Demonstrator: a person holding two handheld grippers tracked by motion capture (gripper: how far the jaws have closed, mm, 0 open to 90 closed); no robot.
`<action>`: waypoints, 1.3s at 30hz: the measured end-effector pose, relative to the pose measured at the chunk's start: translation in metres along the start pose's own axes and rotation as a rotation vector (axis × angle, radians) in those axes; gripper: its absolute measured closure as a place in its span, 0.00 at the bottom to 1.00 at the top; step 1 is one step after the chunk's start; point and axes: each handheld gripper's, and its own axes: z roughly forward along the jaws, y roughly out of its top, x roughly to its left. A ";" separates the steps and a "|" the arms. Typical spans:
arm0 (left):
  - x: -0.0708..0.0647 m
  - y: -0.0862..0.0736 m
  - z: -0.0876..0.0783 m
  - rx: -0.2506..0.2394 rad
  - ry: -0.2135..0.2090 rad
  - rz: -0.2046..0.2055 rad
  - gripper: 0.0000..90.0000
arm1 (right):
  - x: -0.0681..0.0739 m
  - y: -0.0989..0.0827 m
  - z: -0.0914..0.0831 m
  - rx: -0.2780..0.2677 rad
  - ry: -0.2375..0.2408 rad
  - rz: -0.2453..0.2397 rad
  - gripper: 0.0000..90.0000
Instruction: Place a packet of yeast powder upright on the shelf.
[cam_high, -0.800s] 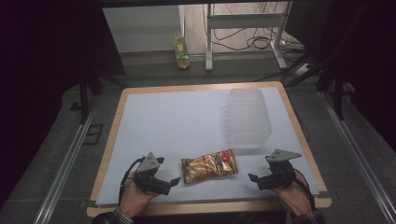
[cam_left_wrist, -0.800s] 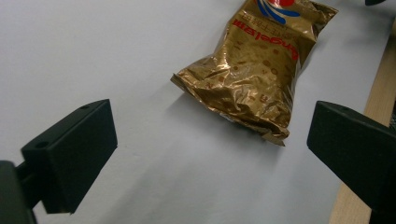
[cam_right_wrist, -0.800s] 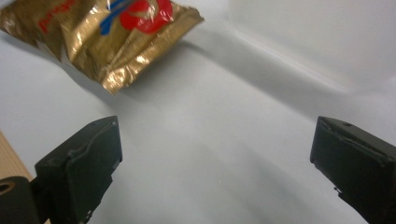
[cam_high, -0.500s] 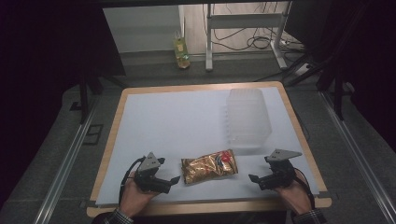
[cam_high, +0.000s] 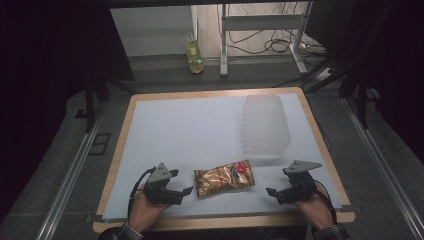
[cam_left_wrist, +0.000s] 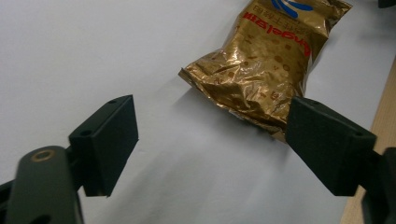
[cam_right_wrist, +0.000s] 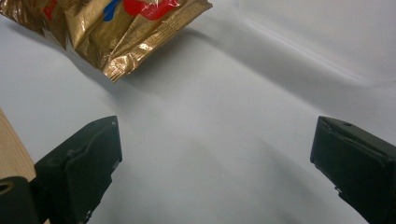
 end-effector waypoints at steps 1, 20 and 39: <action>-0.001 0.000 0.000 -0.002 -0.006 0.003 0.21 | 0.000 0.000 0.000 0.001 0.000 0.000 0.02; -0.014 0.014 0.003 -0.032 -0.069 0.066 0.63 | 0.001 0.000 0.000 0.007 0.001 -0.016 0.02; -0.018 0.026 0.030 -0.010 -0.108 0.124 0.99 | 0.000 0.001 0.001 0.007 -0.009 -0.029 0.02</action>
